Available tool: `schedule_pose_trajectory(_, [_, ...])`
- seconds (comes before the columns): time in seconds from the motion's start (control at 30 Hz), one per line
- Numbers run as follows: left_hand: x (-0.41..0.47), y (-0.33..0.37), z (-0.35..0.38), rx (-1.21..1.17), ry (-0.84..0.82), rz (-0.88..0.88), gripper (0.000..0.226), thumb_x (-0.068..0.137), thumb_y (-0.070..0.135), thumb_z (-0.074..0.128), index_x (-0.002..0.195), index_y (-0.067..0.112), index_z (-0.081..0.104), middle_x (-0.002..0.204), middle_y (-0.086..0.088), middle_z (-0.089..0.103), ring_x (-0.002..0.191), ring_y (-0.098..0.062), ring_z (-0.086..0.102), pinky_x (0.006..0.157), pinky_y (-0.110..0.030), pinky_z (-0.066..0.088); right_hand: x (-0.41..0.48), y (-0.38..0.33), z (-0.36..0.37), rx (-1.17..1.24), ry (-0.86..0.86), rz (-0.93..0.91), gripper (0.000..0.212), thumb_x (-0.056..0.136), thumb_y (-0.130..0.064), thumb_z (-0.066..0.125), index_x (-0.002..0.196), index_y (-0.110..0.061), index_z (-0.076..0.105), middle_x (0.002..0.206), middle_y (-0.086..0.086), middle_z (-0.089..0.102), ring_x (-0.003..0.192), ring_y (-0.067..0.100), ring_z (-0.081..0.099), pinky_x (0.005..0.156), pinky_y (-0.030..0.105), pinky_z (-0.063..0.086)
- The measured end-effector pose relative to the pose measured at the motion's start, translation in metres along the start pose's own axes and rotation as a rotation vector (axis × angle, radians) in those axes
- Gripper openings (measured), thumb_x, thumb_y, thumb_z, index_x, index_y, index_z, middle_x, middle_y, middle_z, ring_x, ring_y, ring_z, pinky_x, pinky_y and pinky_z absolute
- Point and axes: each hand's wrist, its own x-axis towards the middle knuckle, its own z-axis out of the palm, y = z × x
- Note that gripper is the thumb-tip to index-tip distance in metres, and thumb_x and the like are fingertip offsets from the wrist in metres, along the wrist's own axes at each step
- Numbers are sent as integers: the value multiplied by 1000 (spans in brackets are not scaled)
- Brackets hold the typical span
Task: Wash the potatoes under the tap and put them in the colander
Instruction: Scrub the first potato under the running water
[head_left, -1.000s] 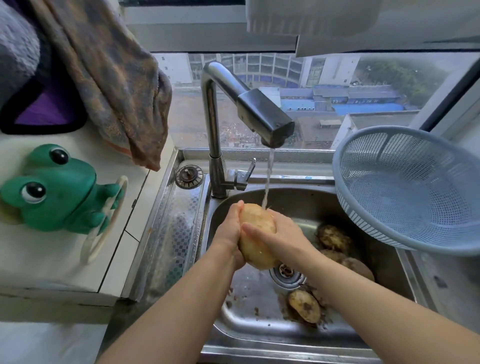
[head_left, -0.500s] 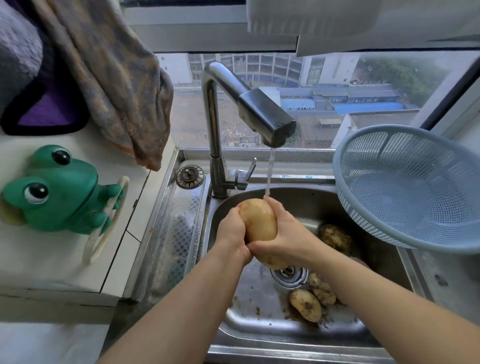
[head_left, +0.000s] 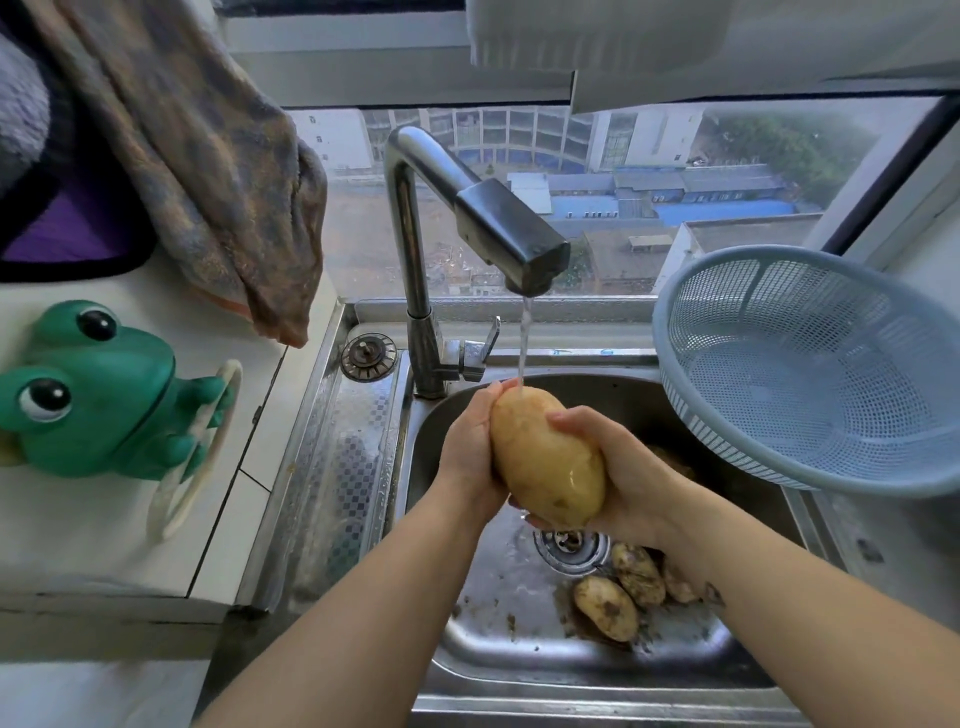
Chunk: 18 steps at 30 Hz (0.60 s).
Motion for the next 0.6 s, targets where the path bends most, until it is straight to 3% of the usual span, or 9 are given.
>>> schedule_pose_trajectory(0.1, [-7, -4, 6, 232, 87, 210, 30, 79, 43, 66, 98, 20, 66, 102, -11, 70, 94, -28, 68, 82, -44, 57, 2, 0, 0, 97, 18, -19, 60, 69, -43, 67, 119, -10, 61, 98, 18, 67, 83, 31, 65, 67, 40, 55])
schedule_pose_trajectory(0.2, [-11, -10, 2, 390, 84, 332, 44, 65, 49, 67, 105, 31, 61, 111, -4, 67, 102, -19, 66, 86, -36, 57, 6, 3, 2, 50, 75, -34, 60, 68, -49, 68, 117, -15, 65, 98, 16, 68, 82, 30, 67, 71, 42, 55])
schedule_pose_trajectory(0.3, [-7, -12, -2, 432, 120, 314, 35, 73, 49, 62, 103, 31, 63, 109, -4, 68, 102, -20, 66, 87, -36, 56, 7, 1, 4, -77, 132, -31, 50, 77, -54, 64, 115, -22, 66, 101, 14, 70, 85, 30, 69, 79, 47, 56])
schedule_pose_trajectory(0.4, [1, -8, 0, 365, 224, 271, 21, 93, 41, 55, 91, 26, 69, 102, -8, 70, 100, -25, 66, 89, -43, 55, 4, -3, 8, -168, 135, -30, 40, 86, -53, 59, 109, -21, 63, 102, 12, 70, 89, 30, 68, 86, 50, 53])
schedule_pose_trajectory(0.47, [9, -3, 2, 278, 281, 167, 29, 100, 33, 47, 84, 25, 71, 98, -8, 71, 97, -25, 66, 87, -42, 56, 4, -3, 11, -219, 108, -71, 34, 84, -46, 67, 108, -23, 60, 103, 11, 69, 89, 28, 69, 85, 50, 54])
schedule_pose_trajectory(0.6, [17, 11, -2, 90, 268, -80, 23, 97, 34, 56, 96, 18, 72, 87, -8, 70, 83, -23, 66, 72, -38, 58, 6, 1, 8, -236, 46, -169, 54, 70, -31, 73, 121, -24, 59, 110, 14, 69, 92, 28, 69, 72, 42, 57])
